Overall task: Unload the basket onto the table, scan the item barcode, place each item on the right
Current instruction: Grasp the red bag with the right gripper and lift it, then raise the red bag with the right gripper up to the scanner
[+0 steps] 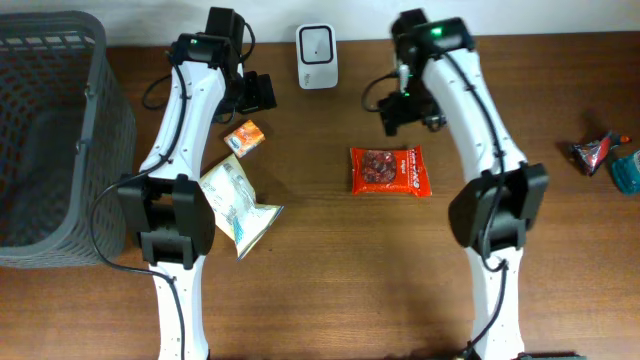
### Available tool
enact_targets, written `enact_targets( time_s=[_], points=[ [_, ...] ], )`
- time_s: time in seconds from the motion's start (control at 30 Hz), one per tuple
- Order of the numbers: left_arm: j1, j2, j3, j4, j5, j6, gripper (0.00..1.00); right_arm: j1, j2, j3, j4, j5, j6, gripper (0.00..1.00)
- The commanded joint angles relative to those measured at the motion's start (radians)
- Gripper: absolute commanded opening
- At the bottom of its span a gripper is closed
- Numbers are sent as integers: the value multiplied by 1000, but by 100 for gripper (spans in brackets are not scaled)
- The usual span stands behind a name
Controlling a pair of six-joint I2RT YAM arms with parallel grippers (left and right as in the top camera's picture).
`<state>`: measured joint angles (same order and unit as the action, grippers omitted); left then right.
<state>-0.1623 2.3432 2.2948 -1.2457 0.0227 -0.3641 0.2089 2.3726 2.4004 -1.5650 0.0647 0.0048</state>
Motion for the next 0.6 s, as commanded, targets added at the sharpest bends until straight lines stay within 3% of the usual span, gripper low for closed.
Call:
enact_targets(
  time_s=[0.0, 0.17, 0.23, 0.4, 0.47, 0.5, 0.57],
  points=[
    [-1, -14, 8, -2, 7, -2, 99, -27, -10, -149, 86, -125, -165, 94],
    [-1, -14, 8, -2, 7, -2, 99, -38, -10, -348, 141, -283, -153, 94],
    [-1, -14, 8, -2, 7, -2, 99, -37, -10, -360, 75, -484, -153, 99],
    [-1, -14, 8, -2, 7, -2, 99, 16, -10, -358, 18, -856, -153, 99],
    [-1, -14, 8, -2, 7, -2, 99, 22, -10, -322, 25, -736, -108, 99],
    [-1, -13, 8, -2, 7, -2, 99, 13, -10, -274, 13, -575, -21, 98],
    [-1, -13, 8, -2, 7, -2, 99, 6, -10, -167, -13, -410, -17, 98]
  ],
)
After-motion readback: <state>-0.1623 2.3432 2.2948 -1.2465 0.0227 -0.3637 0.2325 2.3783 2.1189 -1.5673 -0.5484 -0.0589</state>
